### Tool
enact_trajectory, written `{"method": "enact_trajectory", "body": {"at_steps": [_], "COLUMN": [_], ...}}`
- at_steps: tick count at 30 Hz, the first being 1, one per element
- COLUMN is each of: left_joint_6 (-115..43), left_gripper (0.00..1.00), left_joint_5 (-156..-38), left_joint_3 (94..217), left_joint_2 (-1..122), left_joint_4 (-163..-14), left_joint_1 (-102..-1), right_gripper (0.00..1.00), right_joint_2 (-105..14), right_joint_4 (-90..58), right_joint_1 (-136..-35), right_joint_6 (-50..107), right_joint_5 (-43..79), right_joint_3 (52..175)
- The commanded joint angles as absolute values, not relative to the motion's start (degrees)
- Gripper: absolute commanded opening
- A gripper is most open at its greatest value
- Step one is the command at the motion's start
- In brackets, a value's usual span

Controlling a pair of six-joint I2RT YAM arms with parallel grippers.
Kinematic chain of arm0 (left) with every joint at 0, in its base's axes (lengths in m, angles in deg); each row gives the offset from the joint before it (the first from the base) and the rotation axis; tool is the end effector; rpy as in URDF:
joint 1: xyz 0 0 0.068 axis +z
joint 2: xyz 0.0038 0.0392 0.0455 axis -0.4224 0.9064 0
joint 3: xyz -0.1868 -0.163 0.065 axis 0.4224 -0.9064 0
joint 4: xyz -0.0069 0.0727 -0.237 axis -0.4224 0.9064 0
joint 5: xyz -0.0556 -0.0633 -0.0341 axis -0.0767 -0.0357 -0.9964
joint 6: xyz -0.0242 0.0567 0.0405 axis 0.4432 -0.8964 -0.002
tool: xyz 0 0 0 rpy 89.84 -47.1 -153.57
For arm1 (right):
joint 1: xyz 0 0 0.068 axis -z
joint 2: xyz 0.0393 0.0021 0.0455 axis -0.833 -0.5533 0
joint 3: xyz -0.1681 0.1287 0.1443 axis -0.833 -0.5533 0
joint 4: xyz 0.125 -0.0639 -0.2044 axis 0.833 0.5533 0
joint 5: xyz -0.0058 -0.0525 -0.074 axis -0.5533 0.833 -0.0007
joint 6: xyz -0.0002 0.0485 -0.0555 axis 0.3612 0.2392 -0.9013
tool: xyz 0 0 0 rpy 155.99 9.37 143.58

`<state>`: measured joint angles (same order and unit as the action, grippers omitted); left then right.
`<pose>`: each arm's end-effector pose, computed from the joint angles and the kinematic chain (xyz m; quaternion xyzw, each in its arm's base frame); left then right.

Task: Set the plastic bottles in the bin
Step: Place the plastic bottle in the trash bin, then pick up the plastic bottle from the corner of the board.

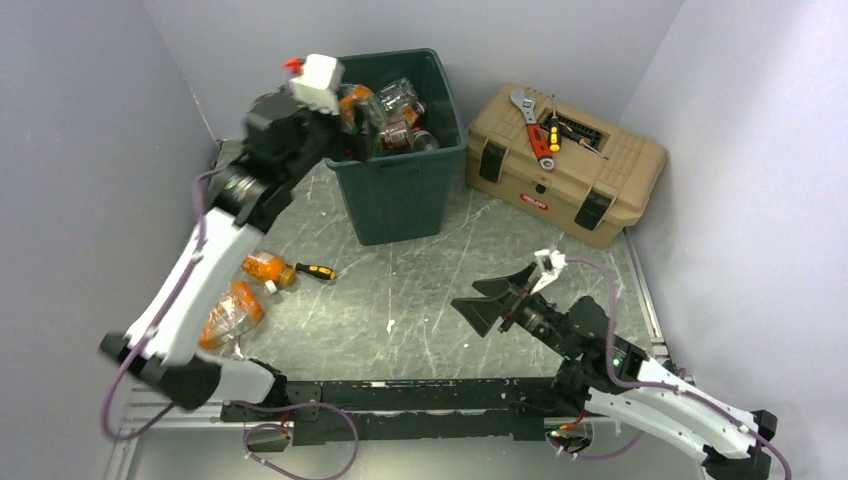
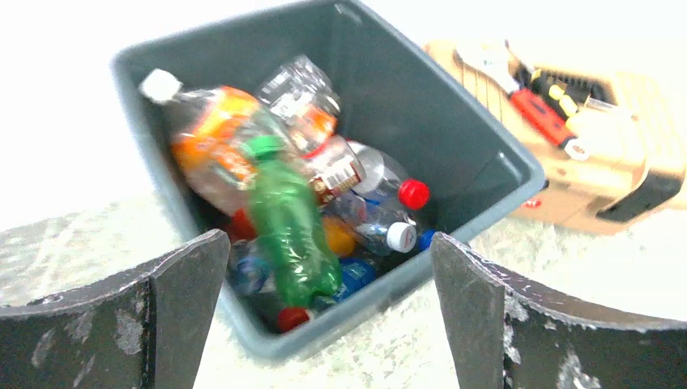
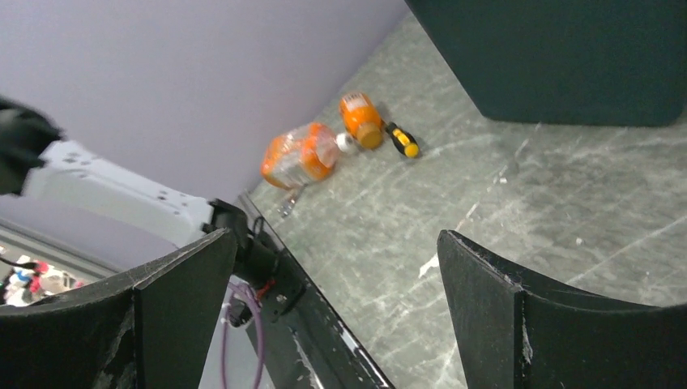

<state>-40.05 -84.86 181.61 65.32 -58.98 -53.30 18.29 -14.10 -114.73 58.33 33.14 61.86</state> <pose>0.2791 -0.1457 0.4614 0.1154 0.7548 -0.1754 0.6215 0.0812 0.1163 0.2833 -0.0824 0.6754 0.5079 0.5283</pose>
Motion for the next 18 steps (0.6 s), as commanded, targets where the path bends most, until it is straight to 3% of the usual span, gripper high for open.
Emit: {"method": "enact_trajectory", "body": {"at_steps": [1,8,15,16,18], "left_joint_6": [-40.78,-40.6,-35.14,-33.33,-30.87], "left_gripper": [0.99,0.99,1.0,0.99,0.99], "left_joint_5": [-76.07,-59.34,-46.06,-45.37,-44.45], "left_joint_3": [177.03,164.09,152.19,150.46,147.85], "left_joint_2": [49.18,28.8,15.95,14.43,11.48], "left_joint_4": [-59.4,-46.61,-38.52,-37.7,-37.32], "left_joint_1": [-53.11,-53.11,-53.11,-53.1,-53.11], "right_gripper": [1.0,1.0,1.0,0.93,0.92], "right_joint_2": [9.58,-17.91,-47.08,-50.56,-57.27], "right_joint_4": [-23.06,-39.83,-47.47,-48.3,-50.23], "right_joint_1": [-115.08,-115.73,-121.92,-122.29,-122.58], "right_joint_6": [57.47,57.47,57.47,57.47,57.47], "right_joint_5": [33.71,33.71,33.71,25.12,22.98], "right_joint_3": [61.11,66.8,82.75,85.32,91.3]}}
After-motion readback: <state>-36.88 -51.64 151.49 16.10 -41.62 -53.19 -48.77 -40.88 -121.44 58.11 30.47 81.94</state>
